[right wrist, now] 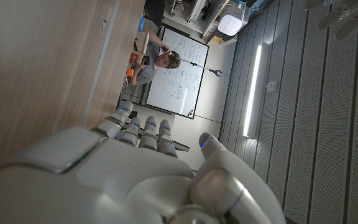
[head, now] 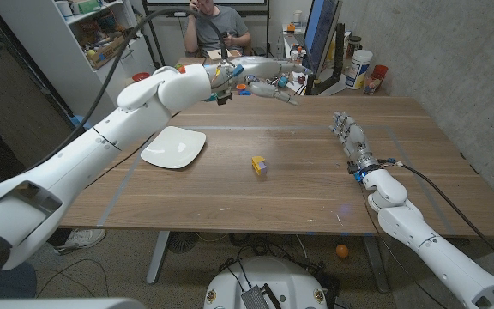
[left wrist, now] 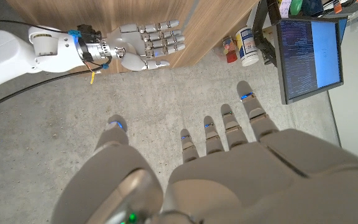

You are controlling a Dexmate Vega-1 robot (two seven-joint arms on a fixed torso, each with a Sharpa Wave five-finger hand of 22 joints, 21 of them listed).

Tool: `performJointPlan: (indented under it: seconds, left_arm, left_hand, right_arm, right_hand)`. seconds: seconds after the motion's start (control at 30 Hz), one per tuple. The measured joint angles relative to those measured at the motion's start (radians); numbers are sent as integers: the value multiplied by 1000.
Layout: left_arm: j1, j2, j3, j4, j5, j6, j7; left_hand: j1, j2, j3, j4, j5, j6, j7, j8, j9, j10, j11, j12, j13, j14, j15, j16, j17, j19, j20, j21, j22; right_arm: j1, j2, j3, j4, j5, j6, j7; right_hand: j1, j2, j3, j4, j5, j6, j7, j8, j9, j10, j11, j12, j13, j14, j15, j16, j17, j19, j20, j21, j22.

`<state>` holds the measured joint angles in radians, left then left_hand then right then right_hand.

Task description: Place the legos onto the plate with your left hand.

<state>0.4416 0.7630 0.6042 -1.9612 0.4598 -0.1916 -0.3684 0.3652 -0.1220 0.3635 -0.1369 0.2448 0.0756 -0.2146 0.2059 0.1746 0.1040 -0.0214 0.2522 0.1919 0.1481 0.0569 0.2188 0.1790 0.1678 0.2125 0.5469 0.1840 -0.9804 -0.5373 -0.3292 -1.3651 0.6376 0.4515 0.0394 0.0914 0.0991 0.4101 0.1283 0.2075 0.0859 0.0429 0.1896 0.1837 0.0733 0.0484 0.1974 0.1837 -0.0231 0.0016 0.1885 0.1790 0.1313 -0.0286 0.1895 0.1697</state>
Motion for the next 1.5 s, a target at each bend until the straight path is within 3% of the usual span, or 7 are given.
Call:
performJointPlan:
  seconds: [0.4,0.77,1.07,1.5]
  left_arm:
    - [0,-2,32,2,55,30,-41]
    - [-11,-12,72,12,104,54,-92]
    - [-15,-18,99,22,129,65,-128]
    - [-8,-14,118,39,151,74,-155]
  left_hand:
    - [32,-3,-5,-5,8,69,-1,10,5,68,0,15,3,30,-9,0,0,18,-3,-7,-3]
    - [55,10,-9,-8,16,77,2,10,5,74,4,15,6,44,-13,0,0,37,-2,-11,-3]
    - [124,29,-5,-11,36,133,1,10,8,120,-2,19,13,93,-38,0,4,93,0,-11,-3]
    - [162,33,-5,-11,43,216,12,25,10,169,5,33,25,135,-47,7,5,133,0,-19,-3]
  right_arm:
    - [0,-3,-1,0,2,-6,3]
    - [-10,-4,-1,-3,4,-6,4]
    - [-20,-4,3,-7,7,1,3]
    - [-30,-7,6,-18,6,2,-9]
  right_hand:
    - [0,0,0,0,0,0,0,0,0,0,0,0,0,4,4,0,0,0,0,0,0]
    - [0,0,0,0,0,0,0,0,0,0,0,0,0,4,4,0,0,-4,4,0,0]
    - [-2,2,0,0,0,0,0,0,0,2,2,0,0,7,7,0,0,-4,4,0,0]
    - [-3,3,0,0,0,4,-4,0,0,2,2,0,0,9,9,0,0,-4,4,0,0]
